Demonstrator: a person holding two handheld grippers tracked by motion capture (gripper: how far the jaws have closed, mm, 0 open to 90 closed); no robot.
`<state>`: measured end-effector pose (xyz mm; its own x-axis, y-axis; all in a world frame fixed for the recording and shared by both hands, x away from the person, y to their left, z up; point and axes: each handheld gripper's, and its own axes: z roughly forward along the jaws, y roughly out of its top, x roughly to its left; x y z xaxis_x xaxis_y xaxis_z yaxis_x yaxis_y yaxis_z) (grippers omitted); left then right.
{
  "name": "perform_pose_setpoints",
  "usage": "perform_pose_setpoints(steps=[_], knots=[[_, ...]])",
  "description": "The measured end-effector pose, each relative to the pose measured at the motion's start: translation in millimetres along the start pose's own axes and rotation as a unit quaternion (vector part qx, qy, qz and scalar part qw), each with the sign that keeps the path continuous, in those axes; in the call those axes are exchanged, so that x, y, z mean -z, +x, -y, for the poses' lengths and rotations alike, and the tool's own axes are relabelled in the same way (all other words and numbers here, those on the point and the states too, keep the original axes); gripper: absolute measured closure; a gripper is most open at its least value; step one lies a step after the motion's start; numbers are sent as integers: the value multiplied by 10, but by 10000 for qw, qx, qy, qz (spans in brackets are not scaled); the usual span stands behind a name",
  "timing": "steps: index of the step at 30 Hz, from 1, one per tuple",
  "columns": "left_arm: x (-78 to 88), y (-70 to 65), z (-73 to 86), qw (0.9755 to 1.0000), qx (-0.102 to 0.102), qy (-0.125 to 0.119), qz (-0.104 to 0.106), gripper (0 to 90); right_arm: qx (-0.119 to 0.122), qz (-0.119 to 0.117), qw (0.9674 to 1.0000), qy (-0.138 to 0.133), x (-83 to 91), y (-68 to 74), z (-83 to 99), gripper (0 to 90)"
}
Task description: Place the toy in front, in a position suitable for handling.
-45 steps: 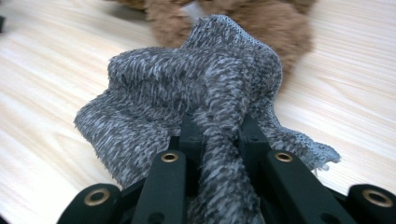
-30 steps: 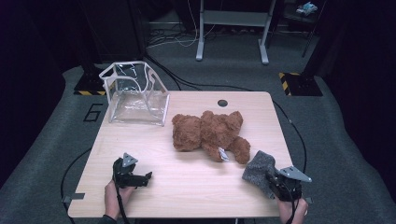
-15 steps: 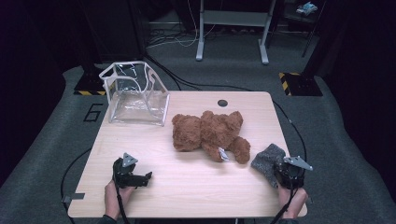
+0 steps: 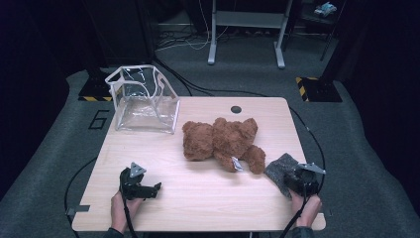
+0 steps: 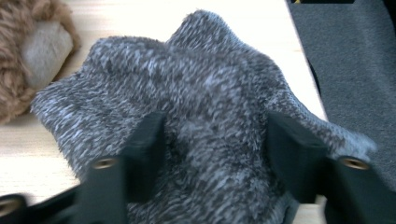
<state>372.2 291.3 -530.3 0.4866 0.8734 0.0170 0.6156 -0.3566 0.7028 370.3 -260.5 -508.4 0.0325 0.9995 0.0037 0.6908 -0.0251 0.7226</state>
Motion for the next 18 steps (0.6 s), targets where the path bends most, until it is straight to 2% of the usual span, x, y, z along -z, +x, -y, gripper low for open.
perform_pose_setpoints(steps=[2, 4, 5, 7, 8, 9, 10, 12, 16, 18], knots=[[0, 7, -2, 10000, -18, 9, 32, 0, 31, -114, 9999, -66, 46, -25, -23, 271], [-1, 6, -2, 10000, -24, 3, 24, 0, 47, -178, 9998, -110, 96, -28, -51, 237], [-1, 5, -2, 10000, -19, 6, 20, 0, 77, -290, 9995, -131, 130, -30, -75, 202], [-13, -6, -5, 10000, 46, -67, 23, 2, 130, -508, 9985, -184, 206, 7, -137, 178], [-10, 0, -10, 10000, 18, -30, 53, 2, 130, -508, 9985, -184, 206, 7, -137, 178], [-12, 8, -8, 10000, 14, -68, 60, 11, 181, -660, 9973, -258, 240, 44, -184, 169], [-9, 14, -10, 9999, 42, -105, 95, 11, 181, -660, 9973, -258, 240, 44, -184, 169], [-5, 25, -46, 9981, 289, -348, 411, 16, 246, -837, 9956, -345, 277, 106, -252, 161], [-3, -18, -199, 9971, 195, -545, 496, 20, 425, -1096, 9924, -353, 273, 251, -385, 142], [-9, -53, -310, 9964, 78, -627, 571, 28, 509, -1214, 9907, -345, 249, 331, -448, 138]])
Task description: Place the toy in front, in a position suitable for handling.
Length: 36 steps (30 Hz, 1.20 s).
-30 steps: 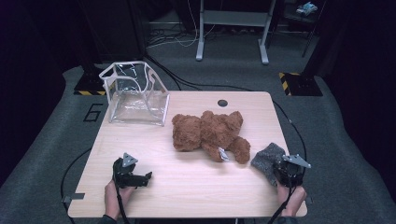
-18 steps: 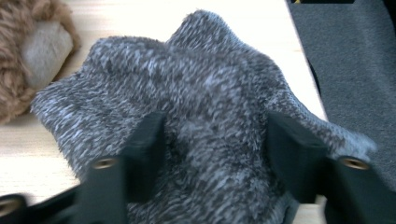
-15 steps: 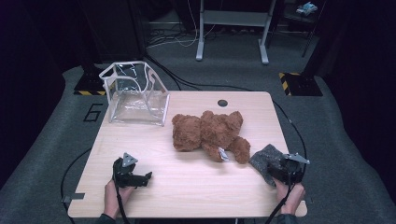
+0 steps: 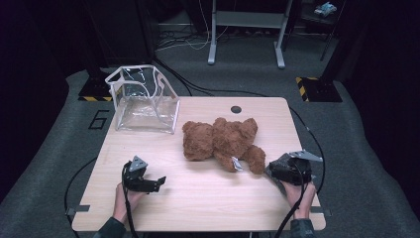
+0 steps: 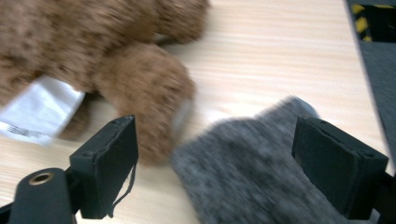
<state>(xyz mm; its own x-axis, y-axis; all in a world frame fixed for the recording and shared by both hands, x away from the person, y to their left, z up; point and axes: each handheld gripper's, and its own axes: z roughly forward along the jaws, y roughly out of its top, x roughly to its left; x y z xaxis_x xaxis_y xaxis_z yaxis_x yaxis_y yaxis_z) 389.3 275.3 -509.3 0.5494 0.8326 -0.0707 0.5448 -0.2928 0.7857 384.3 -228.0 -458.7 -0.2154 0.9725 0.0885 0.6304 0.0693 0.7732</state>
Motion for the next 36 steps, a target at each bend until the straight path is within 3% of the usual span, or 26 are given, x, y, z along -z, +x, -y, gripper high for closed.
perform_pose_setpoints(steps=[3, 6, 15, 22, 27, 31, 33, 36], knots=[[-52, -68, -163, 9995, -170, -253, 29, 73, 139, -148, 9998, -1, -65, 91, -86, 136], [-133, -118, -326, 9992, -326, -213, 124, 84, 314, -287, 9991, 11, -138, 217, -200, 135], [-470, -254, -702, 9986, -237, -231, 416, 87, 607, -635, 9961, -45, -340, 507, -618, 154], [-624, -370, -955, 9977, -293, -351, 494, 118, 616, -787, 9949, -91, -481, 653, -879, 196], [-717, -387, -1079, 9979, -334, -390, 384, 163, 667, -746, 9950, -63, -579, 692, -988, 297], [-788, -368, -1105, 9974, -342, -388, 507, 180, 764, -701, 9946, 63, -668, 708, -1025, 423], [-805, -361, -1104, 9967, -350, -392, 626, 239, 766, -716, 9943, 198, -731, 710, -1014, 486], [-825, -368, -1091, 9963, -411, -413, 638, 325, 862, -721, 9933, 278, -821, 732, -967, 588]])
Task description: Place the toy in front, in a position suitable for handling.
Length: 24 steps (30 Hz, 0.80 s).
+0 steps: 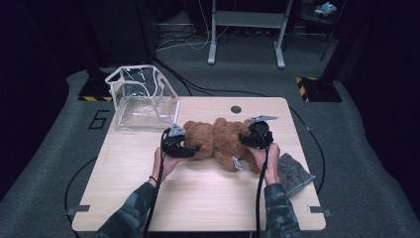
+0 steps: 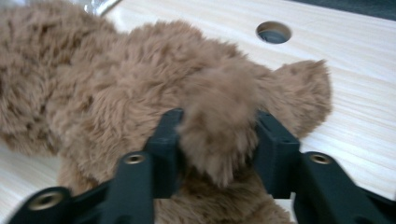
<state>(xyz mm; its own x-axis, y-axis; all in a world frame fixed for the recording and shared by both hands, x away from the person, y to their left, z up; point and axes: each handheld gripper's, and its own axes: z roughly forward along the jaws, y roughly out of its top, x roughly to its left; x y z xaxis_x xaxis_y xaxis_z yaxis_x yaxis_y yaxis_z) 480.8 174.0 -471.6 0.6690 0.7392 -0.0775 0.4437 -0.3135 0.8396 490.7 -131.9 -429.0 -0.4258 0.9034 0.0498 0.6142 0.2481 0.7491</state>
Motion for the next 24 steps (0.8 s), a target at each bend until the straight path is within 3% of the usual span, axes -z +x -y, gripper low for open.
perform_pose_setpoints(steps=[5, 10, 17, 21, 24], knots=[[-24, 10, 52, 9999, -72, -97, 19, 542, 67, -87, 9999, -42, -55, 10, 54, 774], [2, 9, 36, 9998, -137, -144, -57, 641, 239, 28, 9996, -142, -35, 71, 38, 804], [148, 9, 1, 9997, -52, -252, -19, 678, 336, -9, 9987, -375, 114, 154, -11, 810], [300, 19, -5, 9994, -16, -342, 46, 687, 510, -30, 9976, -465, 228, 249, -37, 811], [407, 1, -8, 9992, 25, -386, 81, 691, 506, -76, 9973, -525, 304, 322, -45, 811]])
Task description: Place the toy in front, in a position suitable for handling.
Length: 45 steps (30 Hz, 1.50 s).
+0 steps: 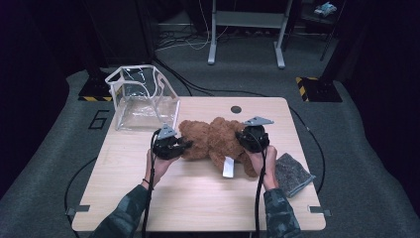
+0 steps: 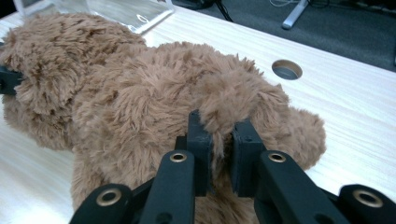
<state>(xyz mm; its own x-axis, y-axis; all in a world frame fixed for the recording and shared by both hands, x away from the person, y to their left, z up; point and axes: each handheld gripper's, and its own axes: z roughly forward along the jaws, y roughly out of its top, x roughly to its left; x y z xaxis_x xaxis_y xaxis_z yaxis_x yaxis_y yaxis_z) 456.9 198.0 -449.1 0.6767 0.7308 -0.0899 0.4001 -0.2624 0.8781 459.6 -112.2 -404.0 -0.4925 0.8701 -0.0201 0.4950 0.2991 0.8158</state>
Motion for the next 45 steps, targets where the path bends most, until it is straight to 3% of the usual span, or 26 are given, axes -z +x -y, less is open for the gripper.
perform_pose_setpoints(steps=[6, 14, 20, 25, 28, 30, 33, 40, 45], knots=[[170, -65, 16, 10000, -19, 17, 58, 690, 30, -27, 10000, -11, 139, 123, 4, 811], [269, -163, 169, 9999, -29, 148, 32, 690, 99, -76, 9999, 52, 234, 259, 112, 811], [198, -167, 328, 9999, -43, 153, -26, 679, 31, -44, 9998, 193, 108, 271, 254, 807], [191, -185, 335, 9999, -112, 74, -77, 603, -144, 45, 9997, 216, 35, 218, 310, 763], [222, -178, 339, 9999, -122, 45, -63, 497, -214, 48, 9996, 204, 47, 180, 313, 648], [235, -188, 359, 9998, -138, 5, -130, 424, -235, 44, 9996, 160, 88, 145, 316, 501], [265, -200, 425, 9996, -218, 23, -189, 313, -247, -14, 9997, 68, 170, 88, 335, 355], [307, -185, 594, 9989, -267, 327, -227, 262, -341, 160, 9992, 142, 380, -72, 488, 161], [284, -173, 674, 9986, -188, 454, -214, 236, -453, 303, 9982, 242, 489, -221, 661, 130]])
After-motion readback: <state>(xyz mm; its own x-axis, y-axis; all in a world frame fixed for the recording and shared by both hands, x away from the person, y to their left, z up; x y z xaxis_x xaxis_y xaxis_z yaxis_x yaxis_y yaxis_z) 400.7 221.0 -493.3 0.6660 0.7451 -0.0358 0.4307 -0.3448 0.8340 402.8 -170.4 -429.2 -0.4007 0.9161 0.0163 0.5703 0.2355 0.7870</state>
